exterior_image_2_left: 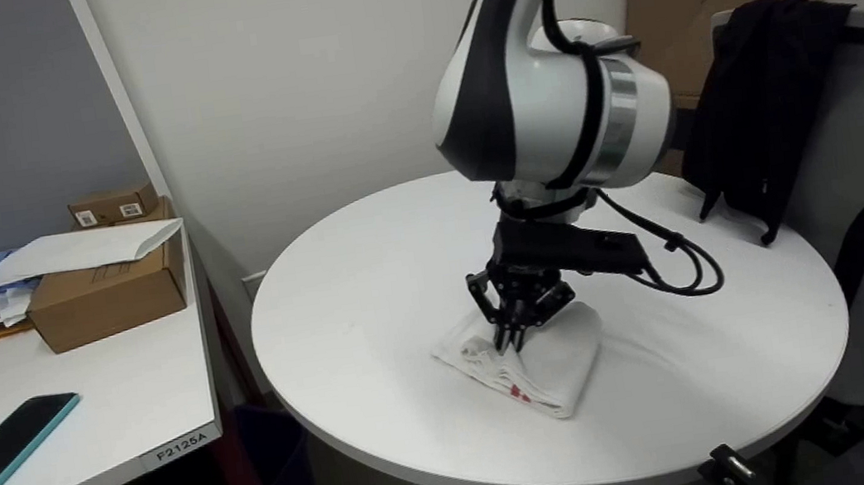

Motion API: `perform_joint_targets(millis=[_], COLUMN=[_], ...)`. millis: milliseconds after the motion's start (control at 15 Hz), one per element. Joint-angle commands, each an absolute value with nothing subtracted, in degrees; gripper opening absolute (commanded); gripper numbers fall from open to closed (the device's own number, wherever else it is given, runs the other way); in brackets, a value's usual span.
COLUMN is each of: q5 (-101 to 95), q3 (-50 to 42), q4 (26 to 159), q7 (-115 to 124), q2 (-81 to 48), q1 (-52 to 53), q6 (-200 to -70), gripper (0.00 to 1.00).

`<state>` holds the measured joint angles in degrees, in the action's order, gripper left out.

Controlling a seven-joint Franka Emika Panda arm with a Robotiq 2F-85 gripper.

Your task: Use the white and red towel to wipe the table top

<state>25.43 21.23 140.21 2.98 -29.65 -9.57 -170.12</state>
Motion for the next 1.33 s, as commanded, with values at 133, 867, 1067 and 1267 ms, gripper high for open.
perform_joint_targets(millis=[133, 867, 1067, 1267], q5=[24.6, 21.2, 19.8, 19.2], q3=[20.4, 8.9, 4.2, 1.1], q4=[128.3, 113.3, 111.7, 111.0], q7=[9.4, 14.4, 14.4, 13.7], q2=[-34.0, -37.3, -38.1, -38.5], q1=[-0.6, 5.4, 4.1, 1.2], q6=[-167.3, -160.1, -159.3, -159.0], gripper=[0.02, 0.02, 0.02, 0.02])
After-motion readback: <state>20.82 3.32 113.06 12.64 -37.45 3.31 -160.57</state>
